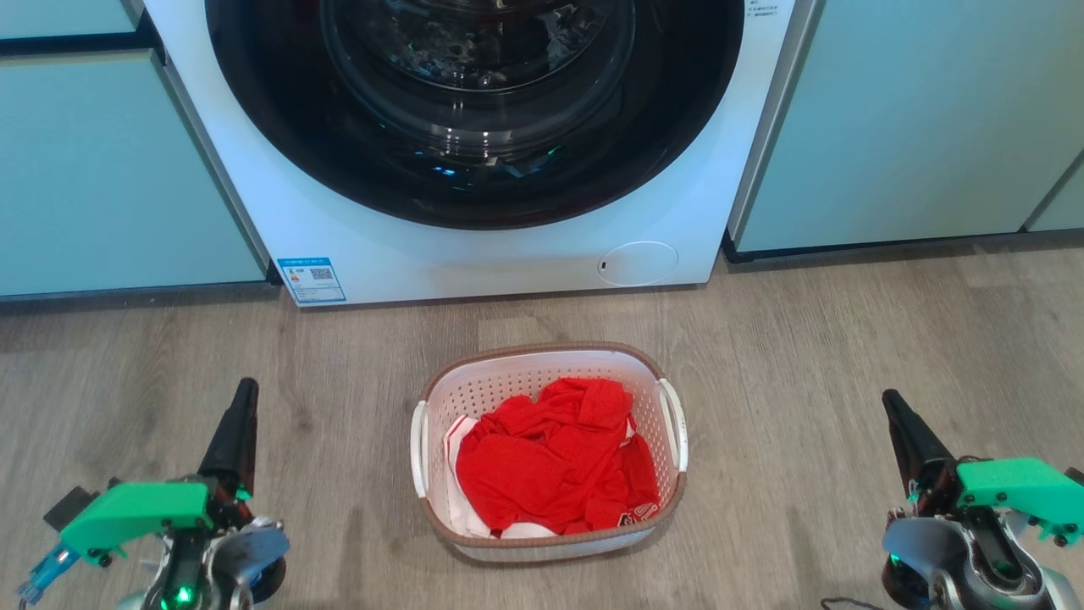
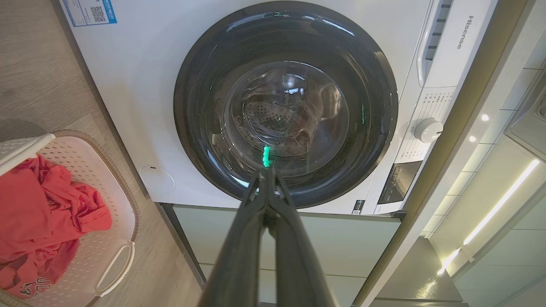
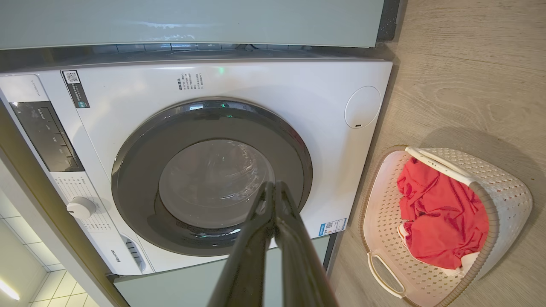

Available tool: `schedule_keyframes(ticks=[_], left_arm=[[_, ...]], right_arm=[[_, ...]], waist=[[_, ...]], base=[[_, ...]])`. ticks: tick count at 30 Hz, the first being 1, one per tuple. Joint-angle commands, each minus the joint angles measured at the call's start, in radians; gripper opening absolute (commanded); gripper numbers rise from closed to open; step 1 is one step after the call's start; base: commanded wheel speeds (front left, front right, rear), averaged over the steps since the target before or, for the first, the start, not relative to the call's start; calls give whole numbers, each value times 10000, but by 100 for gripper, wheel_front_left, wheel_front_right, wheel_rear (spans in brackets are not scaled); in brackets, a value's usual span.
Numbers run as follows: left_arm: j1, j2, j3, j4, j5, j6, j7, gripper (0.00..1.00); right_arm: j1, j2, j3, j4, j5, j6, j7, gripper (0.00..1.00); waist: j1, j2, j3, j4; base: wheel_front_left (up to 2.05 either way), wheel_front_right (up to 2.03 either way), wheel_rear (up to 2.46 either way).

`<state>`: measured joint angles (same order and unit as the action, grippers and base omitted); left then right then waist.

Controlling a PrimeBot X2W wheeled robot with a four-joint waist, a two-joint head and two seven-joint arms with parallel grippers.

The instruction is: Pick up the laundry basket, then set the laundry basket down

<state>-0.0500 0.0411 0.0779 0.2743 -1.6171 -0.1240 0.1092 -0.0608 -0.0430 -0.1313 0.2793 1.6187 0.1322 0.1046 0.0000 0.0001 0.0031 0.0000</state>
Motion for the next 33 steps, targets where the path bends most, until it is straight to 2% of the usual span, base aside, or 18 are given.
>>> schedule_keyframes(ticks=[1,33], left_arm=[[-581,91,370,-293,95,-67,49,0],[-581,91,367,-293,92,-67,47,0]], right_arm=[[-472,-73,165,-345,-109,-15,94,0],[-472,-72,164,-345,-110,-15,95,0]], waist=[[0,-1,0,0],[0,-1,0,0]], base=[[0,0,0],[0,0,0]])
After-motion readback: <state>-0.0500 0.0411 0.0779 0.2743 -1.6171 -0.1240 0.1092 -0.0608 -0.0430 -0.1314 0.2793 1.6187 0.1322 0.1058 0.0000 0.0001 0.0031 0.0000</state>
